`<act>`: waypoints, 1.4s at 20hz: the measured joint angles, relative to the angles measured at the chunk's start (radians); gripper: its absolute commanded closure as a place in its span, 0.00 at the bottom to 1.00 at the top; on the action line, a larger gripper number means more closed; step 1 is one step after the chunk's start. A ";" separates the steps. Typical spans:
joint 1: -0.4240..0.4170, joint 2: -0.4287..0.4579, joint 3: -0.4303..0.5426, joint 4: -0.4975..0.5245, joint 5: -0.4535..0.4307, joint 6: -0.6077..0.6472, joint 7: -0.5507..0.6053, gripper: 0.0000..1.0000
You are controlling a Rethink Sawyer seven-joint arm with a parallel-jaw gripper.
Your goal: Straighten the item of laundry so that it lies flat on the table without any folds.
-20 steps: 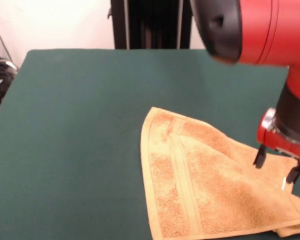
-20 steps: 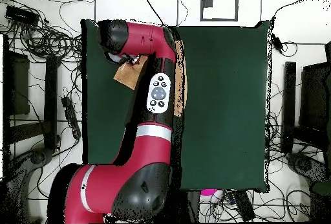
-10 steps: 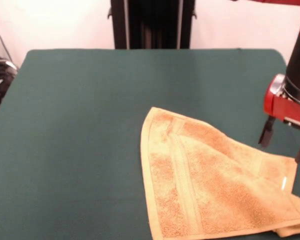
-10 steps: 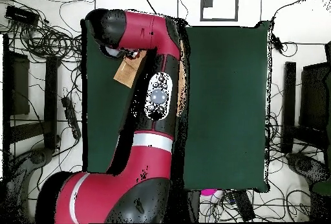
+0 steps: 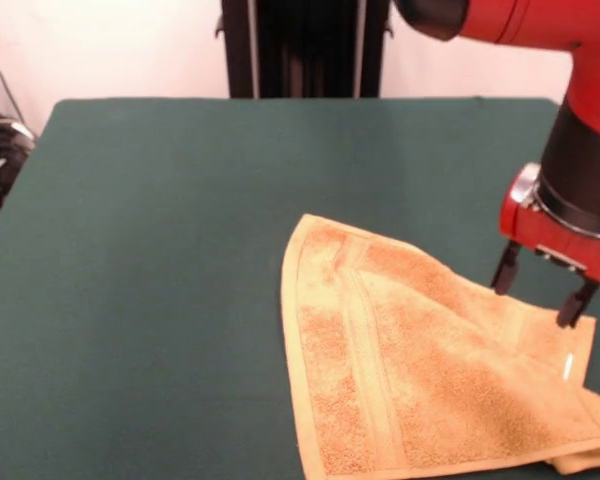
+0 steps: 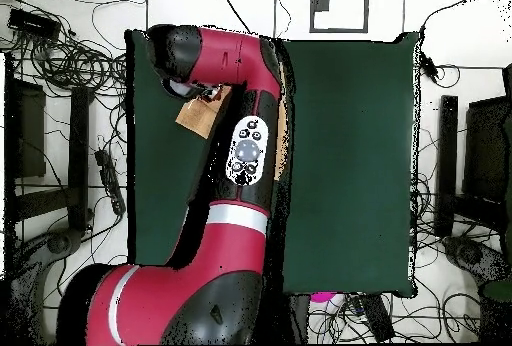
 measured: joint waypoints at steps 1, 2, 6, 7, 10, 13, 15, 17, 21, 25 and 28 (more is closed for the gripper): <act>0.000 0.000 0.000 0.002 0.000 0.000 0.000 0.00; 0.000 0.001 0.000 0.004 -0.001 0.000 0.000 0.00; 0.000 0.013 0.000 0.013 -0.004 0.000 0.000 0.00; 0.000 0.018 0.000 0.013 -0.004 0.000 0.000 0.00; 0.000 0.028 0.000 0.014 -0.006 0.000 0.000 0.00; 0.000 0.044 0.000 0.014 -0.006 0.000 0.000 0.00; 0.001 0.048 0.000 0.014 -0.006 0.000 0.000 0.00; 0.001 0.055 0.000 0.013 -0.006 0.000 0.000 0.00; 0.002 0.072 0.000 0.015 -0.005 0.000 0.000 0.00; 0.003 0.089 0.000 0.018 -0.005 0.000 0.000 0.00; 0.003 0.104 0.000 0.017 -0.003 -0.001 0.000 0.00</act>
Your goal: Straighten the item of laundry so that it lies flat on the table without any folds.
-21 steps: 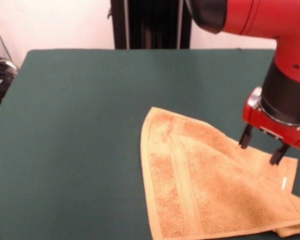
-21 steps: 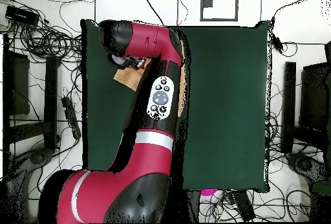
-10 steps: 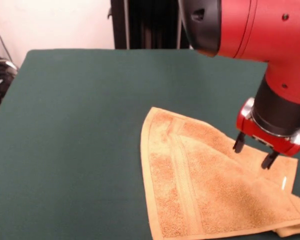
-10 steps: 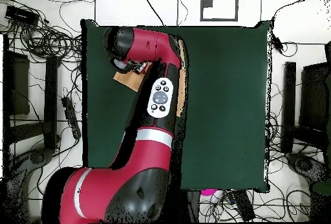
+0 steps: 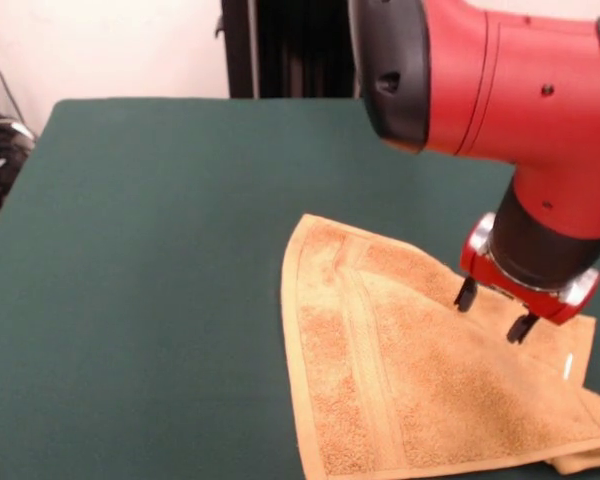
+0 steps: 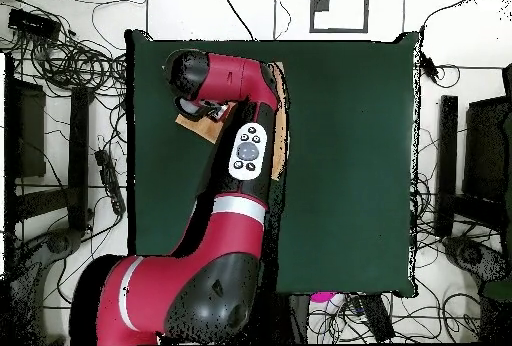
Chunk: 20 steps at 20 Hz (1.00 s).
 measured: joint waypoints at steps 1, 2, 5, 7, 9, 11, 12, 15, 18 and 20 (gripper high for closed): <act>0.000 0.004 0.000 0.000 0.001 0.000 0.000 0.00; 0.000 0.021 0.000 0.000 0.005 0.000 0.000 0.00; 0.000 0.037 0.001 -0.001 0.012 -0.001 0.000 0.00; -0.003 0.036 0.000 -0.002 0.025 0.000 0.000 0.00; -0.003 0.037 0.000 -0.002 0.027 0.000 0.000 0.00; -0.003 0.037 0.000 -0.002 0.030 0.000 0.000 0.00; -0.003 0.037 0.000 -0.002 0.030 0.000 0.000 0.00; -0.003 0.037 0.000 0.000 0.031 0.000 0.000 0.00; -0.003 0.036 0.000 0.003 0.034 -0.001 0.000 0.00; -0.003 0.030 0.001 0.019 0.041 -0.001 0.000 0.00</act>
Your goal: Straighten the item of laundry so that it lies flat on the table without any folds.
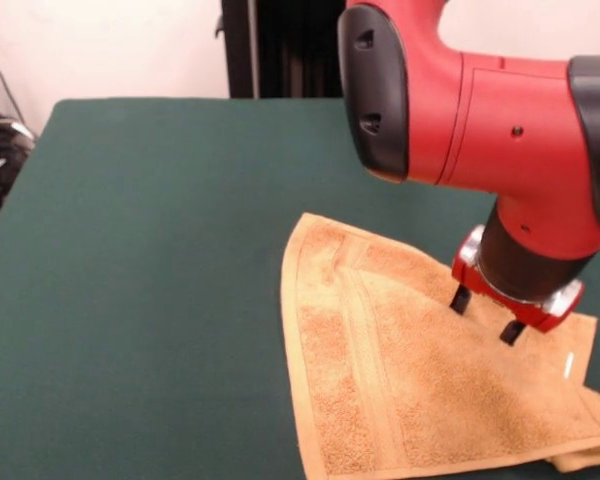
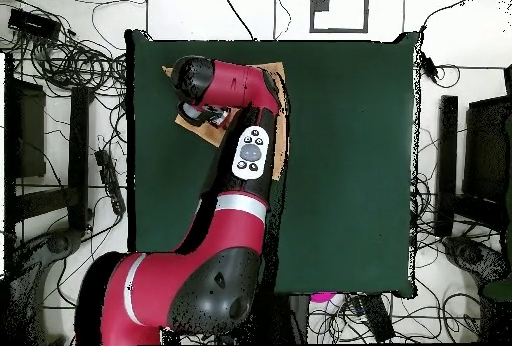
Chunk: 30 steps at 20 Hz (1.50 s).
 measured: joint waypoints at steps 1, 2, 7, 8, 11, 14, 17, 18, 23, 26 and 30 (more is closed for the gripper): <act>0.000 -0.002 0.000 0.006 0.002 0.000 0.000 0.00; 0.001 -0.006 0.000 0.014 0.003 0.000 0.000 0.00; 0.009 -0.042 -0.001 0.096 0.005 0.000 0.000 0.00; 0.011 -0.053 -0.002 0.119 0.004 0.000 0.000 0.00; 0.019 -0.073 -0.005 0.166 0.002 0.001 0.000 0.00; 0.025 -0.091 -0.005 0.207 0.001 0.001 0.000 0.00; 0.028 -0.108 -0.005 0.251 -0.001 0.000 0.000 0.00; 0.028 -0.112 -0.005 0.266 -0.001 0.001 0.000 0.00; 0.028 -0.112 -0.005 0.284 -0.001 0.000 0.000 0.00; 0.028 -0.114 -0.005 0.287 -0.001 -0.001 0.000 0.00; 0.040 -0.141 -0.005 0.316 0.000 -0.005 0.000 0.00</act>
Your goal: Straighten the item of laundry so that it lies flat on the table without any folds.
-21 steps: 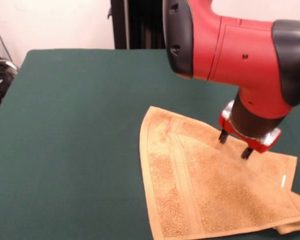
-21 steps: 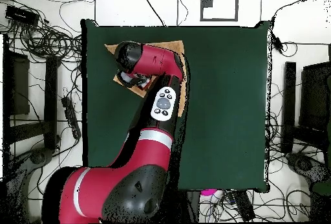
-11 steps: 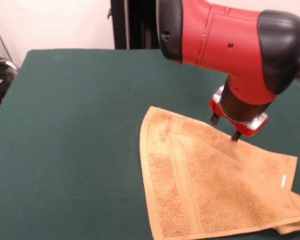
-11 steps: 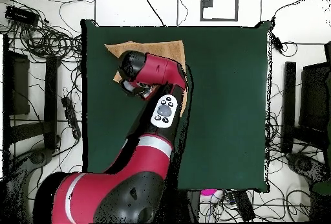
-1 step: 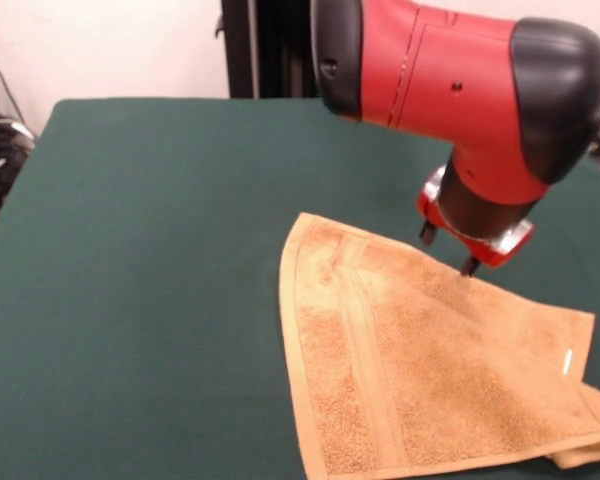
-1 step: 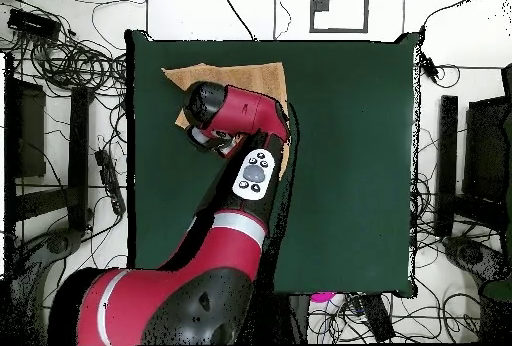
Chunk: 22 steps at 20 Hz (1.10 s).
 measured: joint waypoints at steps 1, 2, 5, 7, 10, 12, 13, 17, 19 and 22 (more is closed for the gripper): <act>0.005 -0.011 0.000 0.010 0.000 0.000 0.000 0.00; 0.021 -0.039 0.000 0.027 0.001 0.006 0.000 0.00; 0.042 -0.085 0.000 0.040 0.008 0.030 0.007 0.00; 0.050 -0.105 0.000 0.042 0.013 0.042 0.012 0.00; 0.066 -0.162 0.000 0.045 0.044 0.046 0.036 0.00; 0.075 -0.199 0.000 0.045 0.073 0.028 0.052 0.00; 0.076 -0.206 0.000 0.045 0.079 0.021 0.055 0.00; 0.081 -0.234 0.000 0.045 0.104 -0.042 0.067 0.00; 0.081 -0.240 0.000 0.045 0.113 -0.096 0.068 0.00; 0.081 -0.233 0.002 0.042 0.119 -0.203 0.068 0.00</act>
